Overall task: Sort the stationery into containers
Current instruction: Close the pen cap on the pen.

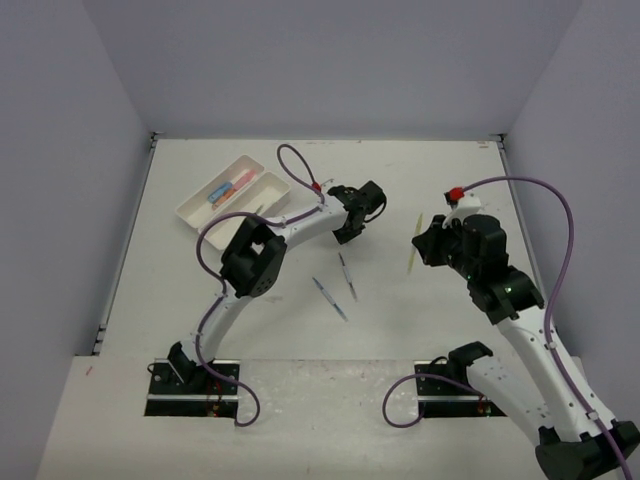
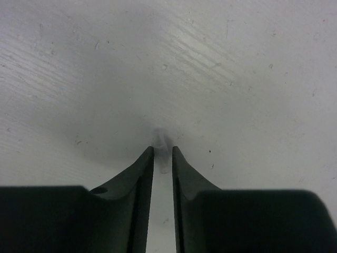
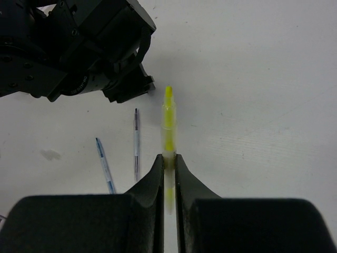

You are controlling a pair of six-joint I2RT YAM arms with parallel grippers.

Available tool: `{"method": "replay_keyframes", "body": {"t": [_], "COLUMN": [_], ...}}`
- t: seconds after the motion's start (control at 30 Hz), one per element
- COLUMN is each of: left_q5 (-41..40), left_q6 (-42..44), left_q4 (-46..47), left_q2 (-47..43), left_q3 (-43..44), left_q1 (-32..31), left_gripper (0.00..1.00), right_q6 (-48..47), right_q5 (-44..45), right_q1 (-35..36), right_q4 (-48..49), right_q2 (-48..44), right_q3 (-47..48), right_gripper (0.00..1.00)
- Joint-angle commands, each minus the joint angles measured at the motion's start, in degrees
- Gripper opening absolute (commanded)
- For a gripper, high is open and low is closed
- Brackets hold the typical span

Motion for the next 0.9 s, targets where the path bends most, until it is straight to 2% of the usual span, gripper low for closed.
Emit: {"method": "replay_keyframes", "body": {"t": [0.0,0.1,0.2,0.3,0.43,0.53,0.63,0.7,0.77,0.8,0.83,0.87], "left_q5": [-0.31,0.81,3.03,6.35,6.30,3.22,4.52,9.52,14.35,16.81,19.44,23.41], "left_q6": [2.04,3.22,6.11,10.94,17.60,27.17,34.46,41.01,44.46,45.89,46.73,47.44], "left_q4": [-2.61,-1.46,1.83,8.97,15.07,23.60,33.54,44.45,52.11,55.01,57.58,61.55], "left_q2": [2.67,1.96,0.52,-2.18,-7.46,-18.20,-29.27,-39.69,-48.73,-51.96,-54.96,-60.73], "left_q3": [0.73,-1.06,-4.47,-7.77,-11.68,-16.56,-26.53,-34.24,-44.04,-44.37,-48.92,-52.59], "left_q1": [0.47,1.01,2.02,3.02,3.43,3.53,4.35,5.07,5.27,5.28,5.36,5.36], "left_gripper": [0.11,0.00,0.00,0.00,0.00,0.00,0.00,0.00,0.00,0.00,0.00,0.00], "right_q6": [-0.77,-0.77,-0.86,-0.86,-0.95,-0.74,2.13,7.80,14.08,15.39,15.81,17.73], "right_q5": [0.06,-0.06,-0.86,-1.97,-6.50,-14.51,-24.53,-35.81,-42.70,-41.50,-38.87,-36.84], "right_q1": [-0.06,-0.06,-0.06,-0.06,-0.06,-0.06,-0.01,0.36,4.45,4.68,9.64,12.98], "right_q4": [2.25,2.40,2.80,3.09,4.70,8.39,14.53,24.21,35.84,38.39,39.79,46.50], "right_q2": [-1.99,-2.62,-2.53,-2.21,-2.34,-2.19,-2.55,-2.59,-1.79,-1.42,-0.99,0.05], "right_q3": [-0.48,-0.59,-0.90,-0.99,-1.65,-2.70,-5.71,-8.86,-13.77,-15.21,-16.45,-17.72], "right_gripper": [0.00,0.00,0.00,0.00,0.00,0.00,0.00,0.00,0.00,0.00,0.00,0.00]}}
